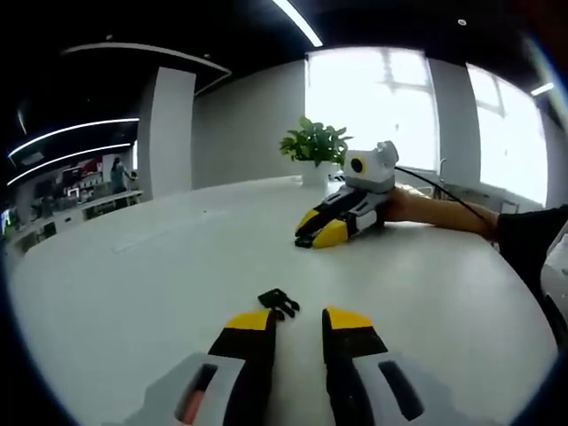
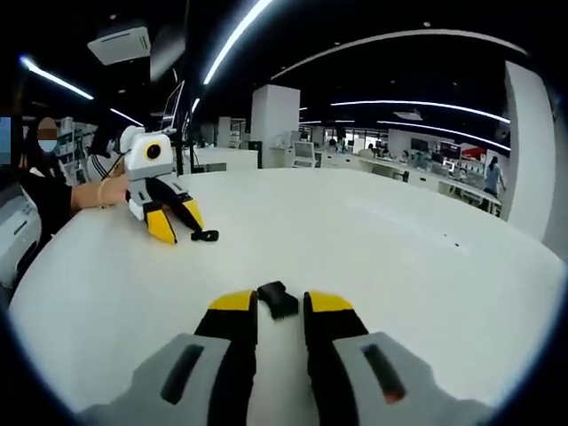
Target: Snap the two parts of the plastic buckle together until the buckle closes and remains connected.
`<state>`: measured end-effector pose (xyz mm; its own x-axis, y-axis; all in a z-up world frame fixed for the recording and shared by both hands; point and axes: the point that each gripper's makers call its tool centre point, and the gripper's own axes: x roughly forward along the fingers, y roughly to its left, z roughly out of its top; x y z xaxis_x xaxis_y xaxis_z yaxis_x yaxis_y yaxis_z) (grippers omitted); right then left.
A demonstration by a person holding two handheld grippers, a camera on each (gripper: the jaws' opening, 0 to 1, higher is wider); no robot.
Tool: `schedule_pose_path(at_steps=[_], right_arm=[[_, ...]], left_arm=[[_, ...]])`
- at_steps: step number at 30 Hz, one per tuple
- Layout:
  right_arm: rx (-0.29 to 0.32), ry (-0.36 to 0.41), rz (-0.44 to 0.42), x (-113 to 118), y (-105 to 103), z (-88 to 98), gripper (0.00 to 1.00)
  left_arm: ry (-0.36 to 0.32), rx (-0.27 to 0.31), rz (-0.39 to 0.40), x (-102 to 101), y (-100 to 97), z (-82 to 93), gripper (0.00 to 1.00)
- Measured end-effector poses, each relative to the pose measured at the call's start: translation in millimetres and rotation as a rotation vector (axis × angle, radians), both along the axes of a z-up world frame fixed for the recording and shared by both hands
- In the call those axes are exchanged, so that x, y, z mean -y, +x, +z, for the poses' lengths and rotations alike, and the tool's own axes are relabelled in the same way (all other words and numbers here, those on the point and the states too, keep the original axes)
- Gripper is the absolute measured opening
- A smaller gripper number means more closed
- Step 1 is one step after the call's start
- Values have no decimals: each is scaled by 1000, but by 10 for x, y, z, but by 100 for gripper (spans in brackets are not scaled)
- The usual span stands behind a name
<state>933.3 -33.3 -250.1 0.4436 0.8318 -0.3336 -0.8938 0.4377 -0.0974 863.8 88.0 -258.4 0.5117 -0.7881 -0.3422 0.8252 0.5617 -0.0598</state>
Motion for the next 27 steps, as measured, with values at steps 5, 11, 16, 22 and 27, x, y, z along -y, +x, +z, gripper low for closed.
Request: schedule_pose_path(at_steps=[5,11,16,22,27], right_arm=[[13,-2,19,-44,-40,11,17],[12,3,18,-81,-48,18,16],[20,4,15,-109,-66,16,14],[26,8,5,-101,-52,19,14],[30,9,10,-103,-67,18,14]], left_arm=[[4,-5,-10,15,-31,5,20],[11,-10,-43,82,-91,19,20],[8,2,-111,231,-189,27,20],[119,104,-134,195,-146,73,22],[118,120,-103,18,-33,86,22]])
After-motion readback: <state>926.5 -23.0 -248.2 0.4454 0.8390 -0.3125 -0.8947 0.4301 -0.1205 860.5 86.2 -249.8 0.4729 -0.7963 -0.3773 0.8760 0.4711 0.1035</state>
